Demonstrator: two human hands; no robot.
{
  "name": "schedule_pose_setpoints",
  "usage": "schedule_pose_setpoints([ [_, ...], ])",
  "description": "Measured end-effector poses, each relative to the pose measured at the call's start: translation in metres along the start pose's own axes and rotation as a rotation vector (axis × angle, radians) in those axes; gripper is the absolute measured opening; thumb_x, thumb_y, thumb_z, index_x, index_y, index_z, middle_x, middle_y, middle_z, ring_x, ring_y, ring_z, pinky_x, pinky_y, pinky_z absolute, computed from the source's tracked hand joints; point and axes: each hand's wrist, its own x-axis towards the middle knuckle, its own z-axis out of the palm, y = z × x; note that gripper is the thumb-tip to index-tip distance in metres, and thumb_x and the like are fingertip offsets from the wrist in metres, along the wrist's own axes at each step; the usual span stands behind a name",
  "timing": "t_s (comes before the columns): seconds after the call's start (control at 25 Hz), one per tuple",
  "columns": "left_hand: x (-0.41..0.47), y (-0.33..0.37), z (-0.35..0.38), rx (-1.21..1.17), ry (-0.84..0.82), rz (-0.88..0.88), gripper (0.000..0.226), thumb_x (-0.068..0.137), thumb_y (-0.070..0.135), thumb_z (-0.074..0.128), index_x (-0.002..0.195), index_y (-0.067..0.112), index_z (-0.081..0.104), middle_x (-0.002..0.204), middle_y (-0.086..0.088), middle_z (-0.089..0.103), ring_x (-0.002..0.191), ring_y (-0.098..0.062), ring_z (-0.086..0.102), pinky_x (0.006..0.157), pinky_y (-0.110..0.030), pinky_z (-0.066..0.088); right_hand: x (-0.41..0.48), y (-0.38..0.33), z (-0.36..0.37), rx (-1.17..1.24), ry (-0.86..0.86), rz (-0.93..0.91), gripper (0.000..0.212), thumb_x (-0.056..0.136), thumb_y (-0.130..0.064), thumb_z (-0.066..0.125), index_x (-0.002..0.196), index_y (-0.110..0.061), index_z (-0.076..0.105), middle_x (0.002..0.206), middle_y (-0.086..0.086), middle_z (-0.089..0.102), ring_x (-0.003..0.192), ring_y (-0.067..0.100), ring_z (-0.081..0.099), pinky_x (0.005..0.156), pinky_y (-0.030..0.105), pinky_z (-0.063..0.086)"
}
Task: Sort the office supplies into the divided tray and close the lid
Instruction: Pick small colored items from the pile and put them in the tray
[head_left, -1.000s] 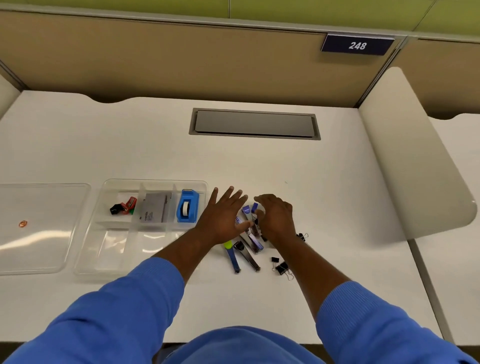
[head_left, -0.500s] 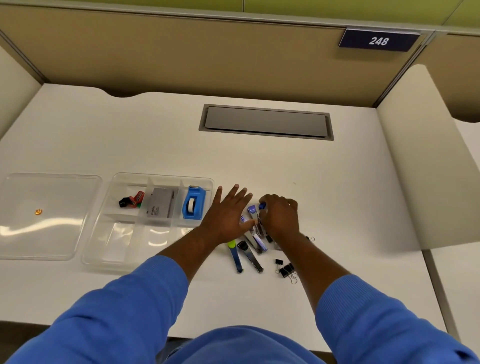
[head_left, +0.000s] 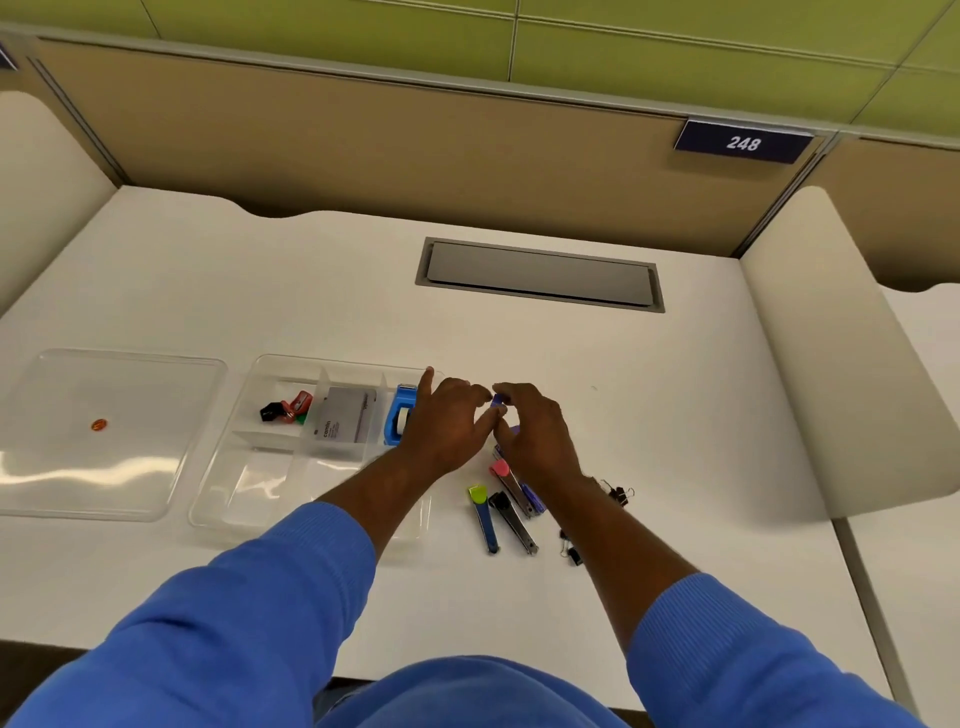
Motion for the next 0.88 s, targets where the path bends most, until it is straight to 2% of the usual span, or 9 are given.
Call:
schedule_pose_setpoints([
  [0.12, -0.007, -0.012, -0.017, -0.017, 0.064, -0.015, 0.032, 0.098, 0.046, 0.047, 0.102, 0.023, 0.069, 0.101, 0.005, 0.071, 0.109, -0.015, 0.059, 0.121, -0.045, 0.007, 0.0, -0.019, 0.011, -0.003, -0.001, -0.096, 0.037, 0.085, -0.009, 0.068, 0.12, -0.02, 0.064, 0.117, -0.005, 0.065, 0.106, 0.015, 0.06, 0.095, 0.029, 0.044],
  [0.24, -0.019, -0.036, -0.037, -0.041, 0.109, -0.028, 0.024, 0.097, 0.041, 0.051, 0.097, 0.022, 0.067, 0.089, 0.007, 0.069, 0.098, -0.014, 0.061, 0.119, -0.042, 0.01, 0.002, -0.048, 0.028, 0.009, 0.006, -0.146, 0.033, 0.084, -0.006, 0.069, 0.115, -0.019, 0.066, 0.111, -0.005, 0.066, 0.101, 0.012, 0.061, 0.092, 0.011, 0.038],
  [0.28, -0.022, -0.047, -0.044, -0.057, 0.112, -0.033, 0.023, 0.096, 0.04, 0.052, 0.097, 0.023, 0.066, 0.088, 0.007, 0.069, 0.095, -0.014, 0.061, 0.119, -0.041, 0.011, 0.002, -0.059, 0.035, 0.022, 0.01, -0.157, 0.033, 0.084, -0.006, 0.069, 0.114, -0.019, 0.067, 0.11, -0.005, 0.067, 0.1, 0.012, 0.061, 0.091, 0.012, 0.04],
  [0.4, -0.031, -0.082, -0.066, -0.124, 0.075, -0.057, 0.021, 0.095, 0.042, 0.056, 0.098, 0.023, 0.066, 0.089, 0.007, 0.071, 0.09, -0.013, 0.063, 0.118, -0.041, 0.02, 0.004, -0.091, 0.06, 0.043, -0.031, -0.134, 0.028, 0.088, -0.009, 0.066, 0.116, -0.017, 0.065, 0.112, -0.002, 0.066, 0.101, 0.017, 0.063, 0.088, 0.028, 0.05],
  [0.52, -0.044, -0.123, -0.087, -0.151, 0.115, -0.053, 0.017, 0.092, 0.041, 0.062, 0.094, 0.025, 0.066, 0.087, 0.011, 0.069, 0.082, -0.01, 0.06, 0.103, -0.04, 0.037, 0.008, -0.12, 0.087, 0.034, -0.081, -0.088, 0.025, 0.092, -0.011, 0.063, 0.117, -0.019, 0.063, 0.115, -0.002, 0.065, 0.101, 0.017, 0.062, 0.09, 0.031, 0.051],
  [0.6, -0.054, -0.153, -0.098, -0.152, 0.173, -0.078, 0.018, 0.089, 0.04, 0.067, 0.099, 0.025, 0.066, 0.089, 0.011, 0.069, 0.084, -0.011, 0.061, 0.098, -0.035, 0.039, 0.009, -0.138, 0.105, 0.048, -0.093, -0.073, 0.028, 0.092, -0.01, 0.062, 0.118, -0.019, 0.062, 0.117, -0.003, 0.064, 0.104, 0.016, 0.061, 0.093, 0.03, 0.051],
  [0.72, -0.069, -0.197, -0.111, -0.12, 0.182, -0.141, 0.035, 0.086, 0.039, 0.072, 0.117, 0.025, 0.065, 0.102, 0.007, 0.071, 0.095, -0.014, 0.062, 0.105, -0.038, 0.036, 0.007, -0.158, 0.13, 0.053, -0.108, -0.051, 0.029, 0.092, -0.011, 0.062, 0.12, -0.02, 0.061, 0.119, -0.004, 0.064, 0.107, 0.015, 0.061, 0.093, 0.029, 0.051],
  [0.88, -0.076, -0.238, -0.115, 0.002, 0.115, -0.134, 0.036, 0.089, 0.037, 0.069, 0.121, 0.022, 0.066, 0.113, 0.003, 0.07, 0.108, -0.019, 0.06, 0.113, -0.04, 0.024, 0.008, -0.173, 0.155, 0.02, -0.138, 0.022, 0.031, 0.093, -0.017, 0.063, 0.123, -0.023, 0.059, 0.124, -0.004, 0.062, 0.112, 0.016, 0.06, 0.095, 0.034, 0.054],
])
